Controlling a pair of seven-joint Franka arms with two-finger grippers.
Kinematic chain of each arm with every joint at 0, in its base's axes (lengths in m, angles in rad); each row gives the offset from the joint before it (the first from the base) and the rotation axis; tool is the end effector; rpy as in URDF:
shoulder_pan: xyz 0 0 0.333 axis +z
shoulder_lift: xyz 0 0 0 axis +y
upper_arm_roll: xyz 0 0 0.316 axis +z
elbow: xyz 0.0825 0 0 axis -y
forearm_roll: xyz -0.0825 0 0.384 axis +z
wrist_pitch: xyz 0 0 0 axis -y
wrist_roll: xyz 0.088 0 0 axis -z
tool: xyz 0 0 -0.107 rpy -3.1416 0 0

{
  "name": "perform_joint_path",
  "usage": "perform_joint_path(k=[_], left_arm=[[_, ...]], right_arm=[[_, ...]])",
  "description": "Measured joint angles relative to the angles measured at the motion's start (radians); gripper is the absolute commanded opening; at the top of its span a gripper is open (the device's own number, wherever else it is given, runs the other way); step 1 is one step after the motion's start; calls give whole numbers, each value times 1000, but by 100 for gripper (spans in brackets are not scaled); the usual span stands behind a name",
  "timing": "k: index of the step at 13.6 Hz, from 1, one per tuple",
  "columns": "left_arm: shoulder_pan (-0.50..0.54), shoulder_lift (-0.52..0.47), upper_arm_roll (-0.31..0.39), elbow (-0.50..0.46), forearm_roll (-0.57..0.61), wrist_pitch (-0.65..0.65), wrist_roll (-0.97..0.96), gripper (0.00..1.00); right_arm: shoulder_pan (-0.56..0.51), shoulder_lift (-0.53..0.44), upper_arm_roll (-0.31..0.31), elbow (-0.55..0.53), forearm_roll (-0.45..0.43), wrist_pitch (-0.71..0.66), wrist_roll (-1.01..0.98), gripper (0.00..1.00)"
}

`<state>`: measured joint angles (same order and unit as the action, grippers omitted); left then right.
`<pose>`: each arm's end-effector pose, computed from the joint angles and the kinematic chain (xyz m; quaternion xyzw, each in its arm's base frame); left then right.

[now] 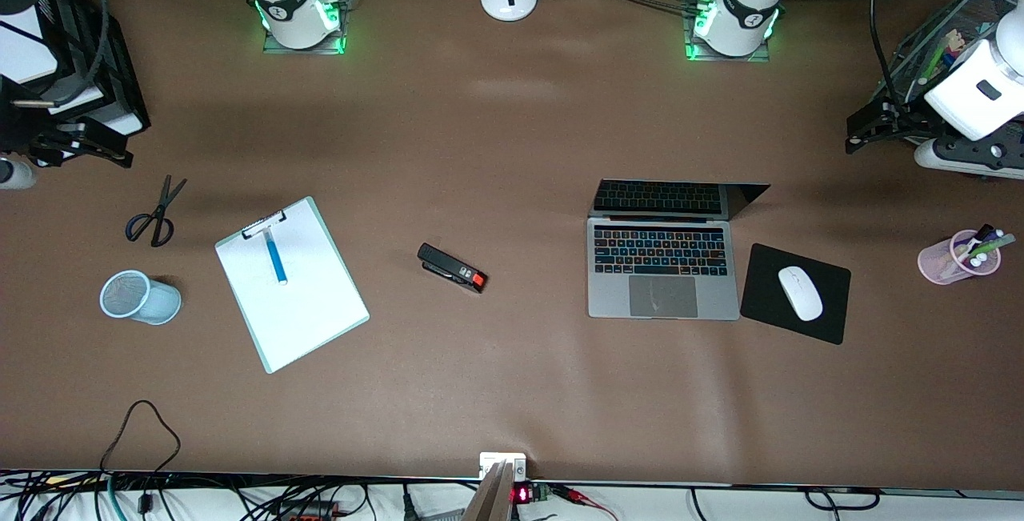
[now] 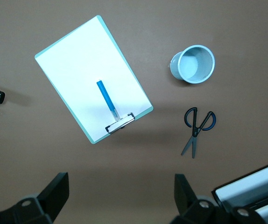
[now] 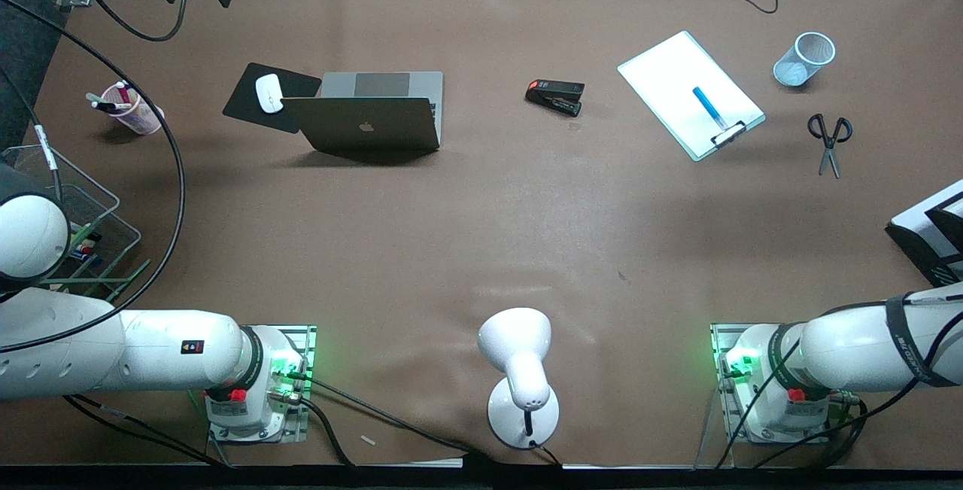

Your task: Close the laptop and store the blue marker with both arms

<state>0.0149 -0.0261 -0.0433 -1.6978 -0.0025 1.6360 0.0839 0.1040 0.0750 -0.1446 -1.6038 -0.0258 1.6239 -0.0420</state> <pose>0.5485 -0.0161 0.5844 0.9983 -0.0560 -0.0178 0.0012 0.5779 -0.0233 0.5714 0.9995 0.0018 -0.0278 0.0171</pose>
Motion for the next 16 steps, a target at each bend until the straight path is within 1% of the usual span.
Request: perform_joint_path(k=[4, 7, 9, 11, 14, 15, 16], left_arm=[[0, 0, 0, 0, 0, -6, 0, 100], [0, 0, 0, 0, 0, -11, 0, 100], [0, 2, 0, 0, 0, -15, 0, 100], [0, 5, 0, 0, -2, -17, 0, 100], [0, 17, 0, 0, -18, -39, -1, 100], [0, 23, 0, 0, -18, -53, -1, 98], [1, 32, 0, 0, -19, -71, -1, 71]], right_arm=[[7, 66, 1, -1, 0, 31, 0, 100], [9, 128, 1, -3, 1, 122, 0, 100], [15, 180, 1, -3, 21, 175, 0, 100], [34, 228, 2, -3, 48, 200, 0, 100], [67, 279, 3, -3, 54, 239, 1, 100], [73, 291, 3, -3, 55, 242, 1, 100], [82, 305, 3, -3, 55, 248, 1, 100]])
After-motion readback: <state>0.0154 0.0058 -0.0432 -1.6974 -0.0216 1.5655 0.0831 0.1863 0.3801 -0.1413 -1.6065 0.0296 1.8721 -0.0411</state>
